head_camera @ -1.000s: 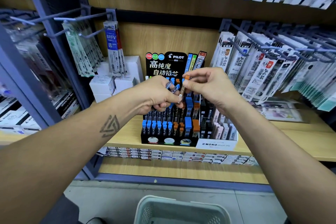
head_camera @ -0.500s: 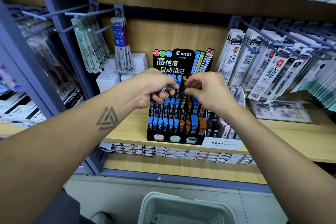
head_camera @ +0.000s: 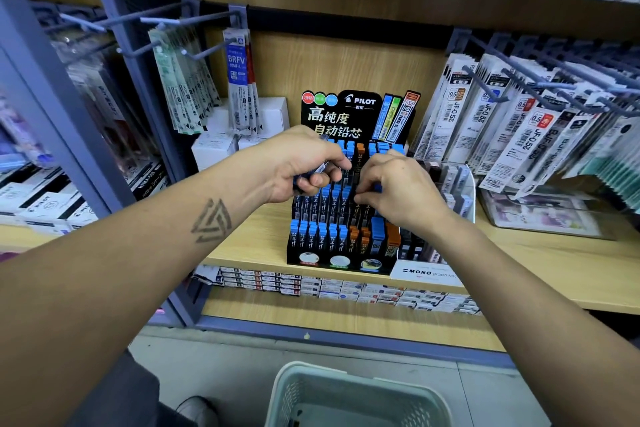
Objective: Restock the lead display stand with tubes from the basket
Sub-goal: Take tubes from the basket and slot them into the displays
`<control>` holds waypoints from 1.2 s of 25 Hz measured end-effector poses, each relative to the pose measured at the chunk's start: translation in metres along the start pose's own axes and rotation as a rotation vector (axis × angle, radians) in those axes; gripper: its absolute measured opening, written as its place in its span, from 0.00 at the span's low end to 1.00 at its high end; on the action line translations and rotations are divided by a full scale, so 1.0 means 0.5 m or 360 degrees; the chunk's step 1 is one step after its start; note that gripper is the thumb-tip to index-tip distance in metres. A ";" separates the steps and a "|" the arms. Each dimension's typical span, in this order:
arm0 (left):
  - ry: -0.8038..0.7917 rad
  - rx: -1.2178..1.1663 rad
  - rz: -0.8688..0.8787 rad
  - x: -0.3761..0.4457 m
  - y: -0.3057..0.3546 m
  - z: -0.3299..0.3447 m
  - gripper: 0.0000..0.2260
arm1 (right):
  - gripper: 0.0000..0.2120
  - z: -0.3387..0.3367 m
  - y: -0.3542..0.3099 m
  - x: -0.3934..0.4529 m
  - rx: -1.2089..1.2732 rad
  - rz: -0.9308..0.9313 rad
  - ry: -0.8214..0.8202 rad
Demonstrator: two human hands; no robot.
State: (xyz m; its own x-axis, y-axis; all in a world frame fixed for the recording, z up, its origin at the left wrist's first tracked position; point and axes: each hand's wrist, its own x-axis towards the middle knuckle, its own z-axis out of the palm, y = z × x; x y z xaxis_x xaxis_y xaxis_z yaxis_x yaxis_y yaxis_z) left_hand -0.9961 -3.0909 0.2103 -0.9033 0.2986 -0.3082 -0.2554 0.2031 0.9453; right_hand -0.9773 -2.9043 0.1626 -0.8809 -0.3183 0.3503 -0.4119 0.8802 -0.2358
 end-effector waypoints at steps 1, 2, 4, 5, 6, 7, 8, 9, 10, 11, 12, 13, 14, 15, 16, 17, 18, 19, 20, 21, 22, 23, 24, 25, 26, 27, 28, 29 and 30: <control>-0.0018 -0.0003 -0.0011 0.000 -0.001 0.001 0.10 | 0.05 0.001 0.001 0.001 -0.0026 -0.0017 -0.0017; -0.0052 -0.0009 -0.0027 0.000 -0.001 0.002 0.10 | 0.05 0.000 0.002 0.003 -0.0005 -0.0011 -0.0002; -0.0158 -0.0034 -0.0057 -0.002 -0.003 0.006 0.08 | 0.05 -0.011 -0.002 0.008 0.0270 0.0111 0.0106; -0.0217 -0.0053 -0.0067 -0.004 -0.003 0.008 0.06 | 0.05 -0.023 -0.005 0.012 0.0544 0.0226 0.0154; -0.0272 -0.0075 -0.0073 -0.006 -0.004 0.010 0.05 | 0.05 -0.034 -0.009 0.015 0.0863 0.0347 0.0158; -0.0319 -0.0100 -0.0081 -0.007 -0.007 0.011 0.03 | 0.07 -0.042 -0.012 0.015 0.1158 0.0434 0.0112; -0.0359 -0.0128 -0.0092 -0.008 -0.008 0.012 0.03 | 0.09 -0.048 -0.012 0.013 0.1362 0.0470 0.0061; -0.0393 -0.0156 -0.0103 -0.010 -0.009 0.013 0.03 | 0.10 -0.052 -0.010 0.010 0.1475 0.0476 0.0028; -0.0426 -0.0182 -0.0110 -0.012 -0.010 0.014 0.03 | 0.11 -0.054 -0.008 0.007 0.1548 0.0477 0.0013; -0.0455 -0.0203 -0.0115 -0.014 -0.010 0.014 0.04 | 0.12 -0.056 -0.006 0.004 0.1607 0.0493 0.0015; -0.0475 -0.0215 -0.0121 -0.015 -0.009 0.015 0.06 | 0.11 -0.059 -0.001 0.003 0.1672 0.0525 0.0022; -0.0479 -0.0217 -0.0129 -0.016 -0.008 0.015 0.09 | 0.10 -0.063 0.004 0.003 0.1750 0.0566 0.0028; -0.0469 -0.0211 -0.0132 -0.015 -0.007 0.014 0.11 | 0.09 -0.067 0.008 0.004 0.1826 0.0611 0.0037; -0.0456 -0.0194 -0.0132 -0.014 -0.006 0.014 0.12 | 0.08 -0.072 0.011 0.003 0.1875 0.0649 0.0056; -0.0443 -0.0172 -0.0128 -0.012 -0.006 0.013 0.12 | 0.08 -0.076 0.015 0.003 0.1894 0.0680 0.0088; -0.0428 -0.0144 -0.0117 -0.010 -0.006 0.013 0.11 | 0.07 -0.079 0.019 0.002 0.1896 0.0711 0.0125; -0.0400 -0.0110 -0.0097 -0.007 -0.006 0.013 0.09 | 0.07 -0.084 0.022 0.001 0.1898 0.0739 0.0153; -0.0356 -0.0077 -0.0067 -0.004 -0.008 0.013 0.08 | 0.06 -0.088 0.023 -0.001 0.1908 0.0758 0.0165; -0.0305 -0.0051 -0.0036 -0.002 -0.009 0.013 0.08 | 0.06 -0.091 0.023 -0.001 0.1929 0.0760 0.0167; -0.0257 -0.0033 -0.0010 0.001 -0.010 0.013 0.07 | 0.05 -0.093 0.022 -0.001 0.1936 0.0748 0.0166; -0.0225 -0.0023 0.0008 0.002 -0.010 0.012 0.07 | 0.05 -0.095 0.018 0.001 0.1906 0.0727 0.0172; -0.0207 -0.0023 0.0013 0.003 -0.009 0.011 0.07 | 0.06 -0.096 0.013 0.004 0.1835 0.0702 0.0189; -0.0185 -0.0037 0.0005 0.004 -0.007 0.008 0.06 | 0.07 -0.096 0.007 0.010 0.1743 0.0676 0.0220; -0.0136 -0.0063 -0.0014 0.007 -0.005 0.001 0.05 | 0.07 -0.097 0.002 0.017 0.1645 0.0650 0.0271; -0.0051 -0.0093 -0.0038 0.011 -0.001 -0.009 0.04 | 0.07 -0.097 -0.002 0.027 0.1546 0.0629 0.0344; 0.0055 -0.0134 -0.0063 0.016 0.002 -0.021 0.04 | 0.06 -0.099 -0.005 0.038 0.1437 0.0610 0.0433; 0.0155 -0.0198 -0.0086 0.021 0.005 -0.037 0.04 | 0.06 -0.098 -0.007 0.050 0.1313 0.0589 0.0520; 0.0221 -0.0287 -0.0104 0.023 0.008 -0.053 0.04 | 0.06 -0.096 -0.011 0.062 0.1180 0.0557 0.0584; 0.0248 -0.0375 -0.0122 0.022 0.011 -0.066 0.04 | 0.05 -0.089 -0.016 0.073 0.1058 0.0514 0.0613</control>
State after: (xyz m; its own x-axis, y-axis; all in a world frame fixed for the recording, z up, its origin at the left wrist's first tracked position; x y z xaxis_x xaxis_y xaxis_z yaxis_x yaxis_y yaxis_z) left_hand -1.0189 -3.1175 0.2155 -0.9156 0.1403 -0.3768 -0.3816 -0.0080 0.9243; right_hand -0.9957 -2.9073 0.2178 -0.8876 0.1630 0.4308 -0.3110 0.4780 -0.8215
